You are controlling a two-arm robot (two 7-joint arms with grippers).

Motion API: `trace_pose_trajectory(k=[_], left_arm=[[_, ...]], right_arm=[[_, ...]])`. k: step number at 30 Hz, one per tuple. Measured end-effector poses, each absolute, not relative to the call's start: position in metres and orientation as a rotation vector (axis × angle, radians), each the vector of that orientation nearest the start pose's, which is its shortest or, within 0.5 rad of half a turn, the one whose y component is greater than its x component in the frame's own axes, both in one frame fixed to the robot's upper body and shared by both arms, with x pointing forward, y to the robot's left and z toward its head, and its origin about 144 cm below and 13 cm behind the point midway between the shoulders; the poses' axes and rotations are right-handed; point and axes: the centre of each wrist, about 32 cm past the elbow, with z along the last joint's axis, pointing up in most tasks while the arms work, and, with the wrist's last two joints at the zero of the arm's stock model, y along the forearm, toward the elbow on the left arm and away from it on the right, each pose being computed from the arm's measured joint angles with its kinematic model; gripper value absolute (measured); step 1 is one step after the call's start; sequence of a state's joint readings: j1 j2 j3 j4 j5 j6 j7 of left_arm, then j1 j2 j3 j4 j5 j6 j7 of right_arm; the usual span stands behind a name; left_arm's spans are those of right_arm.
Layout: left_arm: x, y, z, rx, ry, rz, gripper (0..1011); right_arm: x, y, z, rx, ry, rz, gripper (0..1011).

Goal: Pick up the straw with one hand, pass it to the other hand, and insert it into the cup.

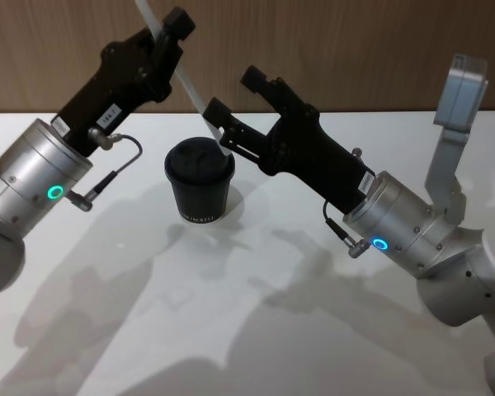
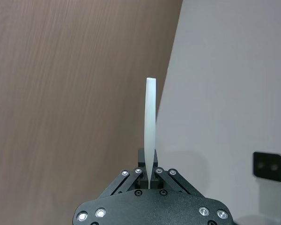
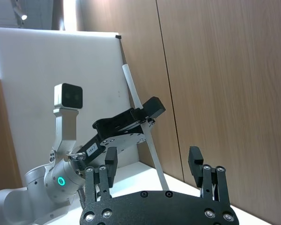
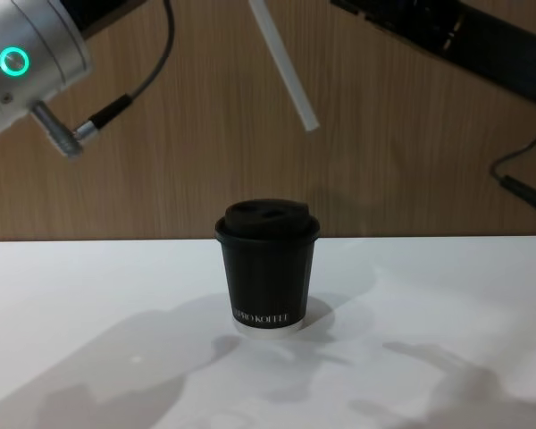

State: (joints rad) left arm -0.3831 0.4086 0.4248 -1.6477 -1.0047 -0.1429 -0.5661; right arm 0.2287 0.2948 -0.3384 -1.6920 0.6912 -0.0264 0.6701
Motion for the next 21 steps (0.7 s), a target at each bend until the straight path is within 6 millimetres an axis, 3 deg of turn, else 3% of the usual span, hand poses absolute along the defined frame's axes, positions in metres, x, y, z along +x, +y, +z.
trace_pose_trajectory(k=[4, 21], left_arm=[[0.523, 0.220, 1.275, -0.572, -0.035, 0.560, 0], [0.538, 0.229, 1.267, -0.454, -0.158, 0.654, 0]], right_arm=[[0.495, -0.199, 1.238, 0.424, -0.012, -0.490, 1001], [0.495, -0.199, 1.238, 0.423, -0.012, -0.490, 1001]])
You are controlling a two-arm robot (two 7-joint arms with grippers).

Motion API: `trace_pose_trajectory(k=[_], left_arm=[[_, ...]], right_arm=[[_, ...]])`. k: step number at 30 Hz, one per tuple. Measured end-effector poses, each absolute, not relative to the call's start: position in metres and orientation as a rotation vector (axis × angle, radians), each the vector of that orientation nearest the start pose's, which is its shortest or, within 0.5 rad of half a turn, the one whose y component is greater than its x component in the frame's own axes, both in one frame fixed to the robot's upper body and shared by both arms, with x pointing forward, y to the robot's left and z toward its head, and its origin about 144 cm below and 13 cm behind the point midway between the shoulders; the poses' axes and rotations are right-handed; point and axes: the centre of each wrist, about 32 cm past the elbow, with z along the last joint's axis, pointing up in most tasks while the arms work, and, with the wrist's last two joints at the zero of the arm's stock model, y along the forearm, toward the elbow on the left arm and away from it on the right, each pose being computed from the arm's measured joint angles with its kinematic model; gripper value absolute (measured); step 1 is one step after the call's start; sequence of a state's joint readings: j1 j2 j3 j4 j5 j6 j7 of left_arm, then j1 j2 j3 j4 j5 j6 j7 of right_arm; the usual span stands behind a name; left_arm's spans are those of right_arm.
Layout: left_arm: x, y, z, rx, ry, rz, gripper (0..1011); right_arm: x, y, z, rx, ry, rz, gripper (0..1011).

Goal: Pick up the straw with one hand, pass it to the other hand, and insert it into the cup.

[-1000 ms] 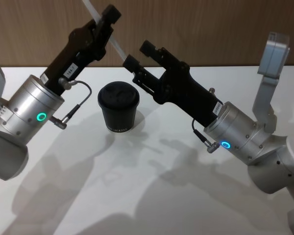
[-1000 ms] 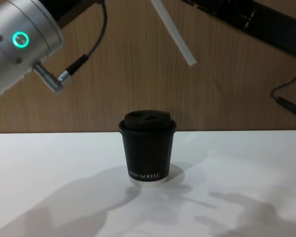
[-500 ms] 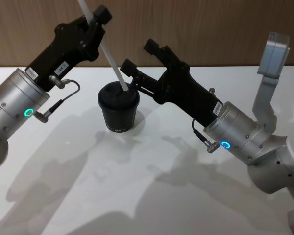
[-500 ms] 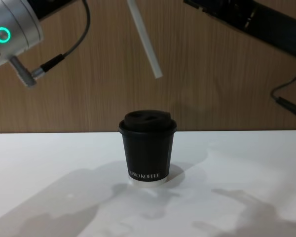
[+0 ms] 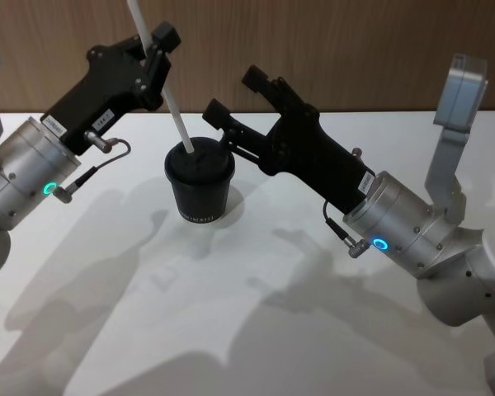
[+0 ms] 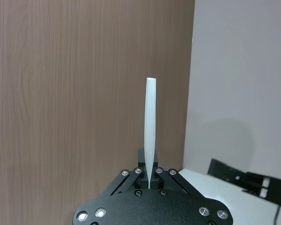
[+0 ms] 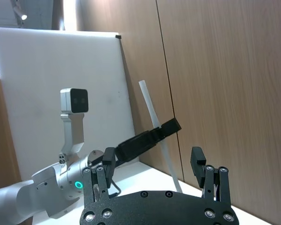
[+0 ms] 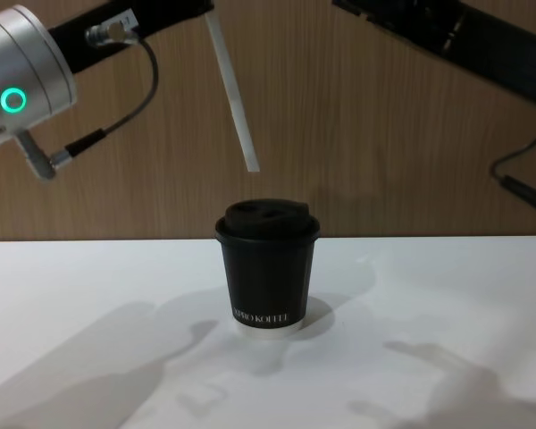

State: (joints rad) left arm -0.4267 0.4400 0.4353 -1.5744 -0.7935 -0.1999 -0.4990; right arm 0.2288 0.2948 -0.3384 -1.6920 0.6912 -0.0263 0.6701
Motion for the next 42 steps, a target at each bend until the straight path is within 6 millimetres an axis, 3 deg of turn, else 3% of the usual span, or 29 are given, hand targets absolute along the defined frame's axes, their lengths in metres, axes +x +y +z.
trace_pose_trajectory(k=[21, 42], left_arm=[[0.558, 0.221, 1.257, -0.385, -0.195, 0.677, 0], [0.561, 0.221, 1.255, -0.357, -0.217, 0.712, 0]], right_arm=[[0.495, -0.199, 1.238, 0.424, -0.012, -0.490, 1001], [0.495, -0.199, 1.238, 0.424, -0.012, -0.490, 1001]])
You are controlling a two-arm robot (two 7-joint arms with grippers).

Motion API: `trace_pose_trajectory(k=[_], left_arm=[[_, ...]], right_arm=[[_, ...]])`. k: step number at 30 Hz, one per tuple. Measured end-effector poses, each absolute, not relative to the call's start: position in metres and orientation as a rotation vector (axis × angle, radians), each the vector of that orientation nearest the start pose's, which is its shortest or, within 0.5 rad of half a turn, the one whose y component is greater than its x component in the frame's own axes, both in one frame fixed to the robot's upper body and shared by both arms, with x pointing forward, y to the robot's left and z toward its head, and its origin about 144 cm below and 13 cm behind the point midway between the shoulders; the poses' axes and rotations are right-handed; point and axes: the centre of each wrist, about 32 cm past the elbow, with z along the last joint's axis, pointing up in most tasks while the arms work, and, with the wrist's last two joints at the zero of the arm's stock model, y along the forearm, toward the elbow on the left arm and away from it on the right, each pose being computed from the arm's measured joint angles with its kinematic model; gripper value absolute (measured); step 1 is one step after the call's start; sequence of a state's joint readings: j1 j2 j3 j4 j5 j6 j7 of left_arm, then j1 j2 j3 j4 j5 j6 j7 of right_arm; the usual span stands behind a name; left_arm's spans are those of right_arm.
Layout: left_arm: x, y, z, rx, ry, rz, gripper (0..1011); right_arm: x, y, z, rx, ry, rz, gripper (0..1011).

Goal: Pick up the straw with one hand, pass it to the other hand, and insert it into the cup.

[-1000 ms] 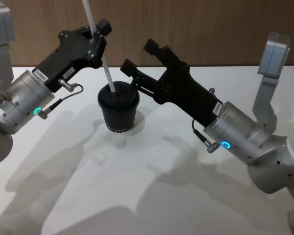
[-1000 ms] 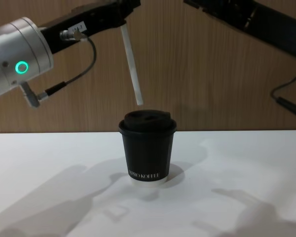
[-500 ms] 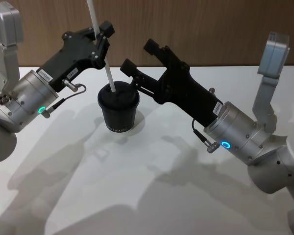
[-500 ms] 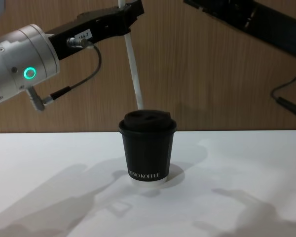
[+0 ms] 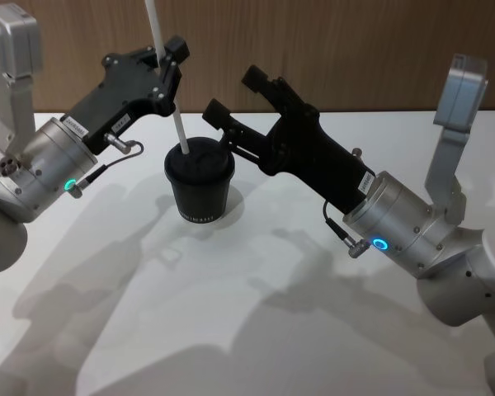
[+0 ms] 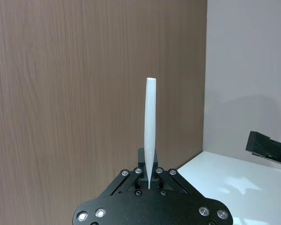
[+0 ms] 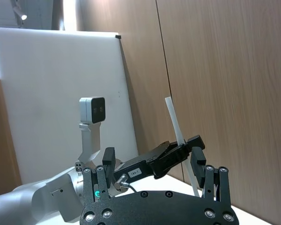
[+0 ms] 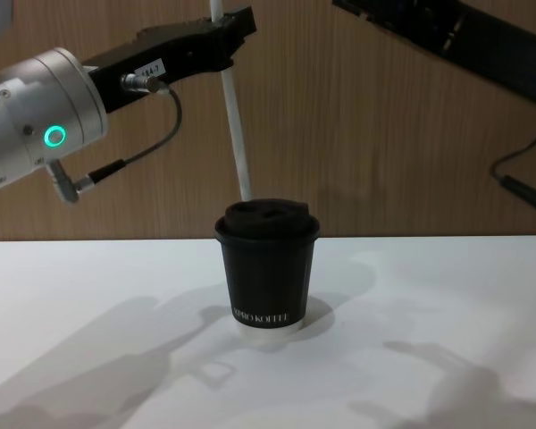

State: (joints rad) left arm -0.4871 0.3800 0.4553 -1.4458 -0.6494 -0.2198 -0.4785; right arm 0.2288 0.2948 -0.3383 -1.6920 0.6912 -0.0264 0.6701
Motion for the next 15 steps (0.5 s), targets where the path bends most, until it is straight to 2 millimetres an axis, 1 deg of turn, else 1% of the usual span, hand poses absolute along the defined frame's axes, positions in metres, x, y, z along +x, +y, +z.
trace_pose_trajectory(k=[15], left_arm=[[0.5676, 0.2193, 1.2486, -0.340, -0.208, 0.733, 0]], right_arm=[[0.4954, -0.1990, 1.2380, 0.424, -0.012, -0.490, 1001]])
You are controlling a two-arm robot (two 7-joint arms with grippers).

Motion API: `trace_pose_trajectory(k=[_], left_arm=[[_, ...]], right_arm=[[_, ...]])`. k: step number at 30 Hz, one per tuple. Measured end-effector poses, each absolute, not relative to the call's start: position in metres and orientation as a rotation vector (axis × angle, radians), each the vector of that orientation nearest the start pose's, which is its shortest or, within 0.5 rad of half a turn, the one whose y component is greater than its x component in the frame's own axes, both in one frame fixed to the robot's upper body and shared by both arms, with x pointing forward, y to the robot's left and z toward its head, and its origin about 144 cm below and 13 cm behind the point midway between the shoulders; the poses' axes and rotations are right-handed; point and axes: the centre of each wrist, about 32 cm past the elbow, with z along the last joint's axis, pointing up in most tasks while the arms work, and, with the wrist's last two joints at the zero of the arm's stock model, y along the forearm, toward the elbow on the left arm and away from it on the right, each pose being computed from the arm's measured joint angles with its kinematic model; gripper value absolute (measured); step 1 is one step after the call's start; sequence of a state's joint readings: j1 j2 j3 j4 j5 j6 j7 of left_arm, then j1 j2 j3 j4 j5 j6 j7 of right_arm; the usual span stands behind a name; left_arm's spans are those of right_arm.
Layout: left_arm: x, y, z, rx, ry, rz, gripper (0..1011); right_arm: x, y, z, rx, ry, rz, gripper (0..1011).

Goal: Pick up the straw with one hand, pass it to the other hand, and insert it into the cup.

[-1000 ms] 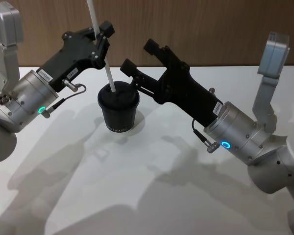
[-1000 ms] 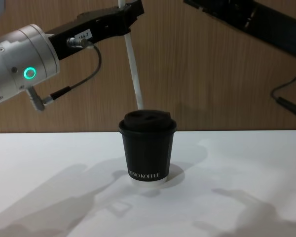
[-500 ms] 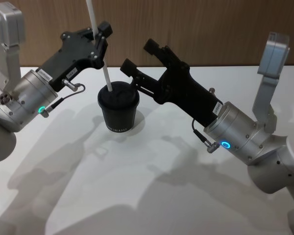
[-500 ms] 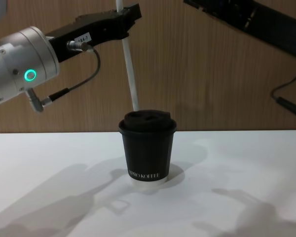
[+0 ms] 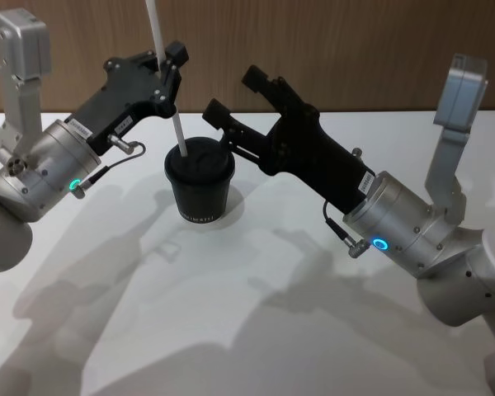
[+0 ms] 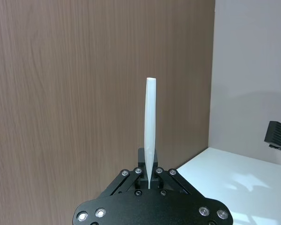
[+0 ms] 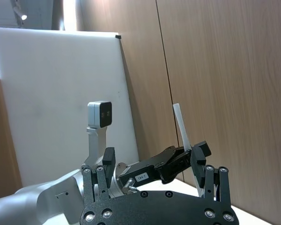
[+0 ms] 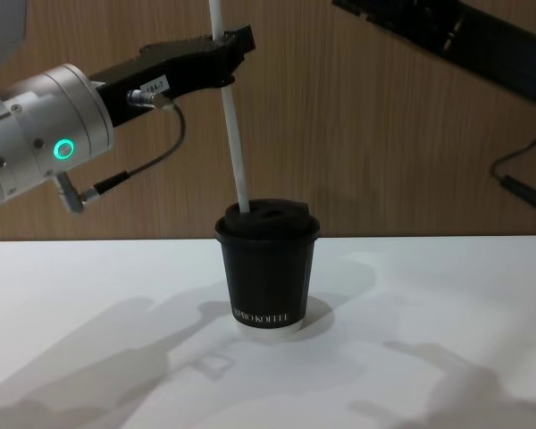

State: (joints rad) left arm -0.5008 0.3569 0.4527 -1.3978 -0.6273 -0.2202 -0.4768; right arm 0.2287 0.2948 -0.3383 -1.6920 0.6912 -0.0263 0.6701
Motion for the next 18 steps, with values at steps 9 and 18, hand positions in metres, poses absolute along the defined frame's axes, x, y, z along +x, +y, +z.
trace_pose_trajectory(k=[9, 18], left_arm=[[0.5731, 0.2181, 1.2437, -0.350, -0.204, 0.737, 0], [0.5752, 0.2184, 1.2419, -0.357, -0.204, 0.740, 0]], right_arm=[[0.4954, -0.1990, 1.2380, 0.424, -0.012, -0.490, 1001], [0.4954, -0.1989, 1.2380, 0.424, -0.012, -0.490, 1001]])
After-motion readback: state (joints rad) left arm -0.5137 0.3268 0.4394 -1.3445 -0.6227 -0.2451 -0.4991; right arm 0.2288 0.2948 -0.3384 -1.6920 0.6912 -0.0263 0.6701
